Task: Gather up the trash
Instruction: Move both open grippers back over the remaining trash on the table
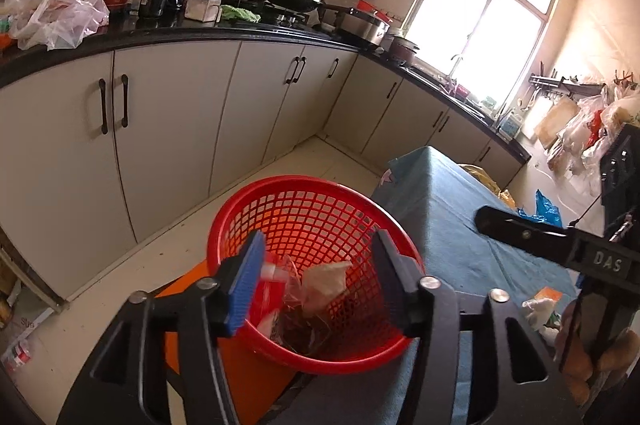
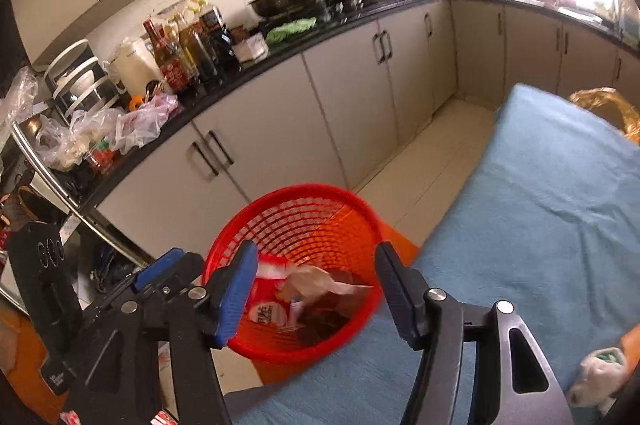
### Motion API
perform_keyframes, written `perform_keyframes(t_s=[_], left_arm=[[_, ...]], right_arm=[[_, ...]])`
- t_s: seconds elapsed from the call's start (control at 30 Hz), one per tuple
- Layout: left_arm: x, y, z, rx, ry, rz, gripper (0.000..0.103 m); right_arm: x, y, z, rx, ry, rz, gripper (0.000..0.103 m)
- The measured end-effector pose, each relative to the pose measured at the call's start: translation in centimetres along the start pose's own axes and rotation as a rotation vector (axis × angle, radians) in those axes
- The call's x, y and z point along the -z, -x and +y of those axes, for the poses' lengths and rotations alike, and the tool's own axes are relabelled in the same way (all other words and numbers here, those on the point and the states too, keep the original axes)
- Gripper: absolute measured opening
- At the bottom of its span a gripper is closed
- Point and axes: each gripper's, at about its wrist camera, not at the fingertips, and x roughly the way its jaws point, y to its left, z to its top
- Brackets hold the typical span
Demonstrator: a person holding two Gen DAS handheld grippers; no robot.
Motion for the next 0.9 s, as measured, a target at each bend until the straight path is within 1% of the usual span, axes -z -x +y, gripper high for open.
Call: perform_keyframes(t_s=[0.07, 0.1, 0.17, 0.27, 0.33, 0.4, 0.47, 0.53, 0.73, 0.8, 0.83, 0.9], left_arm=[[0.3, 0.5, -0.5, 0.006, -0.011, -0.007, 0.057], [0.6, 0.7, -0.9, 0.014, -0.016, -0.01, 0.058], [1.1, 1.1, -1.8, 0.038, -0.025, -0.009, 0.06], [2.2, 1.4, -4.1, 0.068, -0.074, 0.009, 0.06], [3.0, 1.5, -5.5, 0.08, -0.106, 0.016, 0.061], [3.8, 1.6, -7.2, 0.1, -0.138, 0.029, 0.062], [4.6, 1.5, -8.9, 0.122, -0.167, 0.044, 0.062], [5.4, 1.4, -10.4, 0.142, -0.198, 0.06, 0.063], [8.7, 0.5, -15.6, 0.208, -0.288, 0.129, 0.063], [10.1, 0.2, -17.5, 0.231, -0.328, 0.157, 0.064], [10.7, 0.0, -18.3, 0.239, -0.348, 0.167, 0.065], [11.7, -0.2, -19.6, 0.253, -0.377, 0.182, 0.068]], right_arm=[[0.7, 1.5, -0.1, 0.082, 0.04, -0.019, 0.077], [1.1, 2.2, -0.1, 0.123, 0.062, -0.027, 0.079], [2.4, 3.9, -0.3, 0.208, 0.103, -0.057, 0.086], [4.0, 6.2, -1.2, 0.295, 0.129, -0.094, 0.092], [5.1, 8.0, -2.3, 0.356, 0.121, -0.112, 0.094], [6.1, 9.8, -3.5, 0.397, 0.11, -0.131, 0.095], [7.4, 11.9, -4.7, 0.445, 0.106, -0.183, 0.097], [8.9, 14.4, -5.9, 0.452, 0.091, -0.239, 0.097], [12.8, 19.7, -9.8, 0.483, -0.008, -0.272, 0.097], [14.0, 20.9, -11.1, 0.498, -0.053, -0.268, 0.097], [14.8, 21.6, -12.0, 0.495, -0.076, -0.251, 0.097], [16.4, 22.6, -13.3, 0.467, -0.109, -0.23, 0.097]])
